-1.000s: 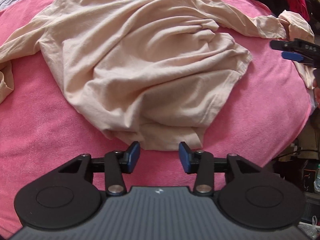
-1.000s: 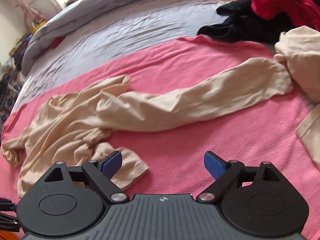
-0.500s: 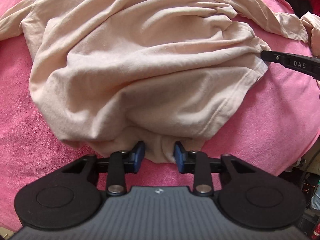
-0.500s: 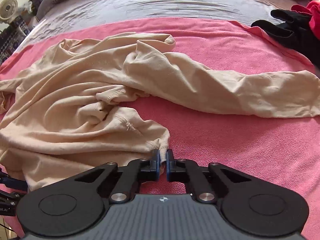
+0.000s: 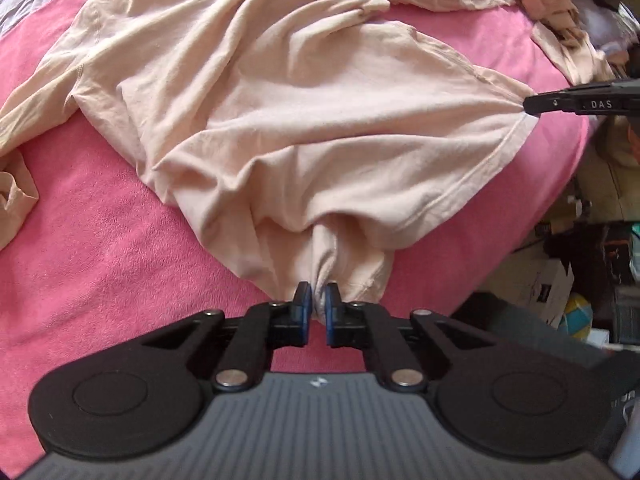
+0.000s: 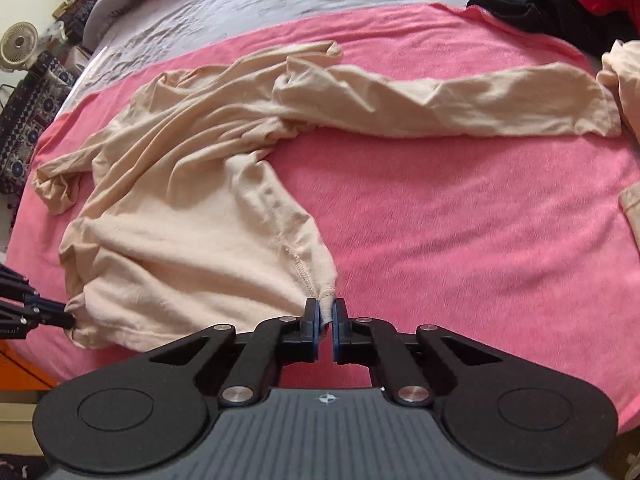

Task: Fold clothes

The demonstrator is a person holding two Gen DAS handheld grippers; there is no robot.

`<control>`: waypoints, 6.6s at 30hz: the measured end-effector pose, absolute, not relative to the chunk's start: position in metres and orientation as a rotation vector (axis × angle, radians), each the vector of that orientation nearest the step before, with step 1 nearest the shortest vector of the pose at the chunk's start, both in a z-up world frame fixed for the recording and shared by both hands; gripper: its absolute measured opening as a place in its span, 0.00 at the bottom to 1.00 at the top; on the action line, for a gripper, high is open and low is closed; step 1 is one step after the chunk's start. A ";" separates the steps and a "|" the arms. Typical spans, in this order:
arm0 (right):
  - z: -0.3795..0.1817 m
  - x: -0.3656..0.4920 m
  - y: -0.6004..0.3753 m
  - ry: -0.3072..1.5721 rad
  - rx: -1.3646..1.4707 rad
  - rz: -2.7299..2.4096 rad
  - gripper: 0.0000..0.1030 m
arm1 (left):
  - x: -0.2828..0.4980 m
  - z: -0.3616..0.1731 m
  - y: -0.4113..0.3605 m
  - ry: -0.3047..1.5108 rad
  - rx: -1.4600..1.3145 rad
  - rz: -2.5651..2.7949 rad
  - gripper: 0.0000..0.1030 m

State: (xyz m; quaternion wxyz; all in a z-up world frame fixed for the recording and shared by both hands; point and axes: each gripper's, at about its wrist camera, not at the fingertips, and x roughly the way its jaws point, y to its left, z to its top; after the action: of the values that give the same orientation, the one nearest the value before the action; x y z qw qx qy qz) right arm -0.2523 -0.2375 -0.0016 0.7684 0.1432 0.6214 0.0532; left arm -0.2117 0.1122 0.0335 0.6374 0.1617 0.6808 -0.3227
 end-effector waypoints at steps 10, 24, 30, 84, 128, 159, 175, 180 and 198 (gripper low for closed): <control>-0.024 -0.305 -0.203 1.587 0.300 0.111 0.15 | -0.253 0.014 0.146 1.719 0.605 -0.732 0.06; -0.003 -0.048 -0.220 1.067 -0.103 0.135 0.70 | -0.003 0.044 0.117 1.090 0.640 -0.454 0.75; -0.049 0.014 -0.226 1.073 -0.114 0.089 0.70 | 0.070 0.003 0.086 1.067 0.619 -0.490 0.75; -0.027 -0.017 -0.214 0.895 0.096 0.015 0.64 | 0.078 -0.045 0.091 1.077 0.524 -0.246 0.57; -0.110 -0.122 -0.173 0.744 0.052 -0.064 1.00 | -0.082 -0.091 0.176 0.709 0.069 0.045 1.00; -0.110 -0.122 -0.172 0.747 0.060 -0.070 1.00 | -0.077 -0.092 0.179 0.709 0.075 0.030 1.00; -0.109 -0.121 -0.174 0.744 0.082 -0.061 1.00 | -0.077 -0.092 0.178 0.708 0.076 0.030 1.00; -0.110 -0.121 -0.171 0.746 0.062 -0.070 1.00 | -0.077 -0.092 0.178 0.709 0.076 0.029 1.00; -0.110 -0.122 -0.172 0.746 0.064 -0.069 1.00 | -0.080 -0.092 0.177 0.709 0.071 0.036 1.00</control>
State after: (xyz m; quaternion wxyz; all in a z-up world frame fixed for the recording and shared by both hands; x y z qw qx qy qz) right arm -0.1217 -0.1721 -0.1100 0.9301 0.0314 0.3644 -0.0336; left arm -0.0796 0.1775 -0.0919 0.9370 0.0347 0.3472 0.0176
